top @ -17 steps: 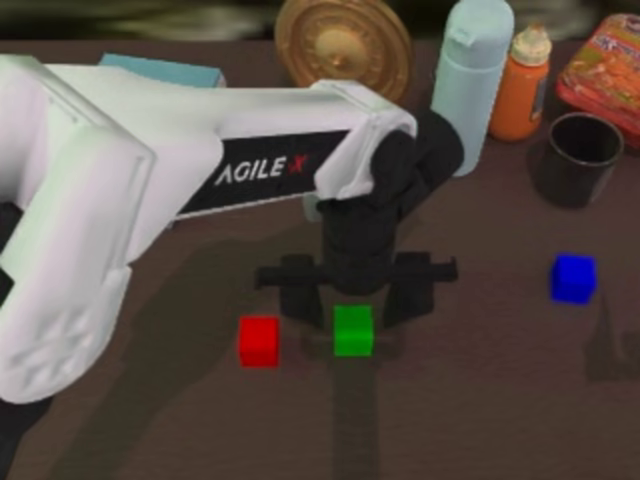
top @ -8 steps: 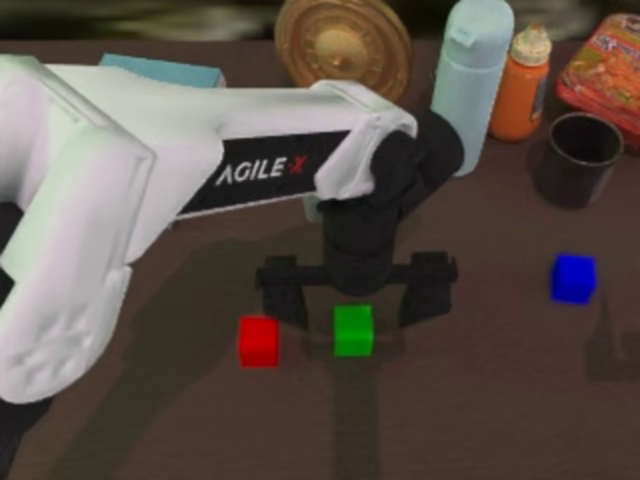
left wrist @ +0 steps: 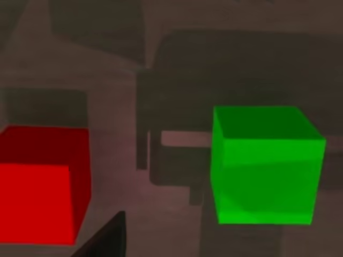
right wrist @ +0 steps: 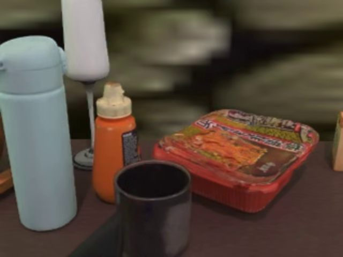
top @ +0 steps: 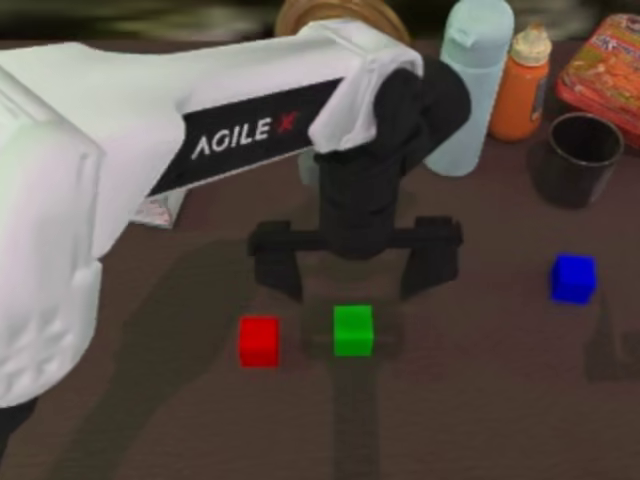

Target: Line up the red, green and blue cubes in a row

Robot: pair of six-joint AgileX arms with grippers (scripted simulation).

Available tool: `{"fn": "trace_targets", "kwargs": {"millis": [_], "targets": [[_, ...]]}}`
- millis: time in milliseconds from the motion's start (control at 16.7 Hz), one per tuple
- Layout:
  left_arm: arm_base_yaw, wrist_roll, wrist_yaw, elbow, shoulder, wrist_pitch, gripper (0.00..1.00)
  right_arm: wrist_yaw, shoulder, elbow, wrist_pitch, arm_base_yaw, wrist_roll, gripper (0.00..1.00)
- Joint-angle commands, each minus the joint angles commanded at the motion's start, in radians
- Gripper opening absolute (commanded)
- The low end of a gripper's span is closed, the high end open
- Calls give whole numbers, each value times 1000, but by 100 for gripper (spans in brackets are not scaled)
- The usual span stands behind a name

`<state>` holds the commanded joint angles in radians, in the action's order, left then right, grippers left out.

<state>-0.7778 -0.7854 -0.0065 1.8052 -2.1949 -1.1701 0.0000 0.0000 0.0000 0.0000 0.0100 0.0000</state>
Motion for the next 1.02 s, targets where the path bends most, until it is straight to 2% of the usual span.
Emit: {"fn": "trace_targets", "kwargs": {"millis": [180, 540, 780, 1020], "targets": [[4, 1, 0, 45, 20, -60, 100, 0, 0, 0, 0, 0, 0, 100], [12, 10, -2, 16, 47, -38, 100, -1, 27, 26, -19, 5, 7, 100], [89, 60, -7, -148, 229, 70, 100, -3, 186, 174, -121, 27, 46, 100], [216, 148, -12, -424, 541, 239, 100, -1, 486, 411, -288, 57, 107, 100]]}}
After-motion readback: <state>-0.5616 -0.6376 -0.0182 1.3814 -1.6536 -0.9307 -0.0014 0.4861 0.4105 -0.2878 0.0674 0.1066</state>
